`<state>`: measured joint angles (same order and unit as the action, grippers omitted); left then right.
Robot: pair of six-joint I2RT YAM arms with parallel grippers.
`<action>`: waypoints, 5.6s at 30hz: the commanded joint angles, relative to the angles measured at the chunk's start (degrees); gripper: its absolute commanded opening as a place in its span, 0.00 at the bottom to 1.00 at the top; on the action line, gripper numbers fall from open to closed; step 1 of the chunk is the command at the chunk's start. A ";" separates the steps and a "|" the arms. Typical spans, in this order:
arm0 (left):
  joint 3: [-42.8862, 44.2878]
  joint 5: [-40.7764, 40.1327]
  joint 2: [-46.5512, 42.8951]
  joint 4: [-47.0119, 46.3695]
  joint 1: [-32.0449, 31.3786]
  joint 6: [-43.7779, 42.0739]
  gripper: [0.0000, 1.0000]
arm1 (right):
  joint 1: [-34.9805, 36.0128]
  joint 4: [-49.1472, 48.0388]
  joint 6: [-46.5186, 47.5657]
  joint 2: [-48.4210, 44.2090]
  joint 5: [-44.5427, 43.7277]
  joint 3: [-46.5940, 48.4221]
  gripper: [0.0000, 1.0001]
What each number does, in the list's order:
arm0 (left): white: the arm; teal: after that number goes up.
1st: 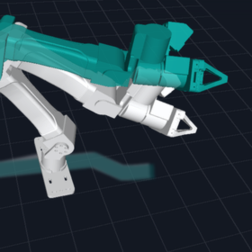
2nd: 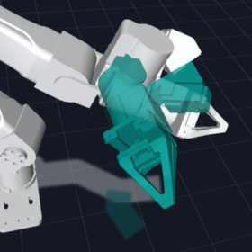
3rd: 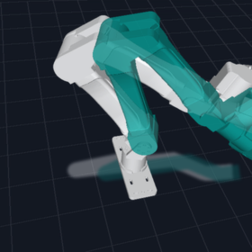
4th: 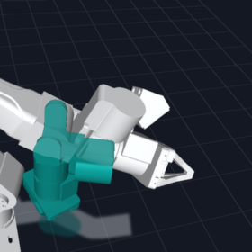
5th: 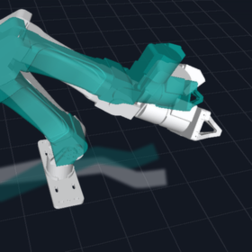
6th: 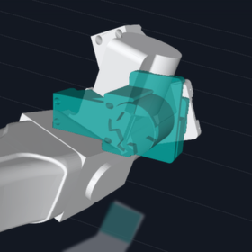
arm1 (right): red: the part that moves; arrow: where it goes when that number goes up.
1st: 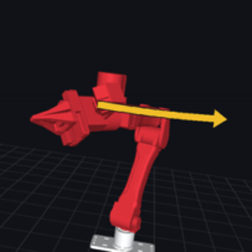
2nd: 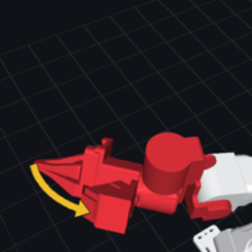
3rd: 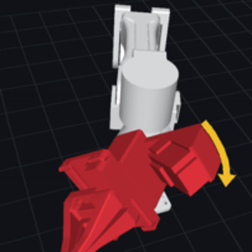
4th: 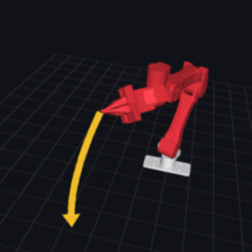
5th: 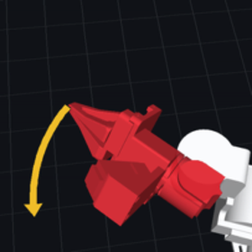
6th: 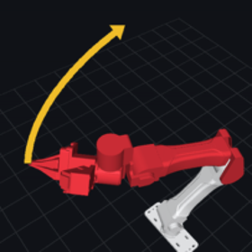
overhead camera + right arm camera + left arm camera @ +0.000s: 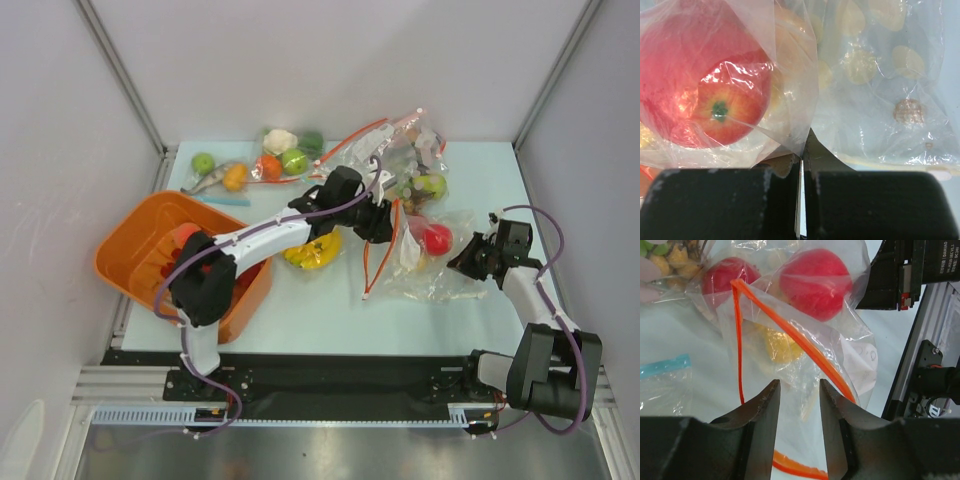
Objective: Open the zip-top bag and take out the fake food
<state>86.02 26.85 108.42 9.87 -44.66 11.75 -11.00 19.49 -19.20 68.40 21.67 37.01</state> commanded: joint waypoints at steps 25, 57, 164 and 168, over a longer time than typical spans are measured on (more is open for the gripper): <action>3.63 6.72 9.53 -12.06 -0.51 4.86 0.45 | -3.94 5.14 -0.22 -4.42 -0.05 11.59 0.53; 4.95 11.56 13.13 -20.59 -0.51 12.78 0.70 | -6.39 -5.77 -4.79 6.66 1.53 16.24 0.73; -14.20 12.17 -4.44 -17.78 4.58 8.73 0.00 | -5.95 -6.22 -4.62 6.22 5.14 10.62 0.00; -16.84 12.17 -9.53 -15.94 7.22 8.20 0.00 | -7.27 -6.13 -4.88 5.69 5.49 10.97 0.00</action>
<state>70.94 38.22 104.49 -7.18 -40.21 22.09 -16.86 14.31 -23.77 75.85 27.79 45.78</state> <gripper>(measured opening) 0.861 0.017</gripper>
